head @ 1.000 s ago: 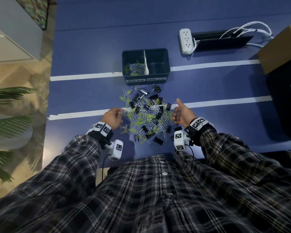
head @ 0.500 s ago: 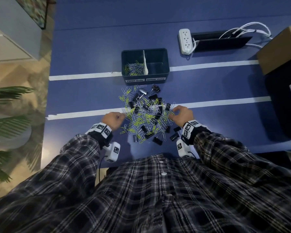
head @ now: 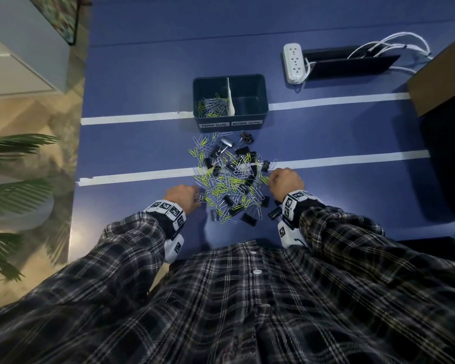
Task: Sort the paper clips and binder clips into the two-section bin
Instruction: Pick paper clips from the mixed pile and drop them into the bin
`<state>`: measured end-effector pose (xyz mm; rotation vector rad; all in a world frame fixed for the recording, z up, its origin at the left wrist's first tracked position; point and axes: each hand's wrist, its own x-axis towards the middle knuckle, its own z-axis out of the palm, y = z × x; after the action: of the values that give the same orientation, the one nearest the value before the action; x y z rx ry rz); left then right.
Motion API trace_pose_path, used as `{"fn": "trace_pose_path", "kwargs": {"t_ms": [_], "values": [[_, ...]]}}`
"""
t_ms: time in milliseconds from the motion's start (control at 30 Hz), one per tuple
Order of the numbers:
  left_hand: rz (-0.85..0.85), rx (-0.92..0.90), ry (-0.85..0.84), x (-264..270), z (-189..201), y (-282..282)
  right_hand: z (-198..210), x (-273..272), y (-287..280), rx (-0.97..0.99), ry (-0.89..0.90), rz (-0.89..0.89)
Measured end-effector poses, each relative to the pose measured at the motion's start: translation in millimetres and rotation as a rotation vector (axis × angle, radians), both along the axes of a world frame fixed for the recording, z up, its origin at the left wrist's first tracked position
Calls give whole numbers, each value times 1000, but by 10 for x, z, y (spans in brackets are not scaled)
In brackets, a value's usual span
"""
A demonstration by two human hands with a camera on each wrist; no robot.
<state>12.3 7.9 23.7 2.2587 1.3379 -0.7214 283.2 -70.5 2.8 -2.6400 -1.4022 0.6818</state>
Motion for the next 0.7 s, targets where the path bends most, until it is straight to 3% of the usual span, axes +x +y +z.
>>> {"fn": "trace_pose_path", "kwargs": {"t_ms": [367, 533, 700], "values": [[130, -137, -112, -94, 5, 2, -12, 159, 63, 135, 515, -339], [268, -203, -247, -62, 111, 77, 38, 188, 99, 115, 973, -738], [384, -220, -379, -22, 132, 172, 127, 155, 124, 78, 1258, -740]]}}
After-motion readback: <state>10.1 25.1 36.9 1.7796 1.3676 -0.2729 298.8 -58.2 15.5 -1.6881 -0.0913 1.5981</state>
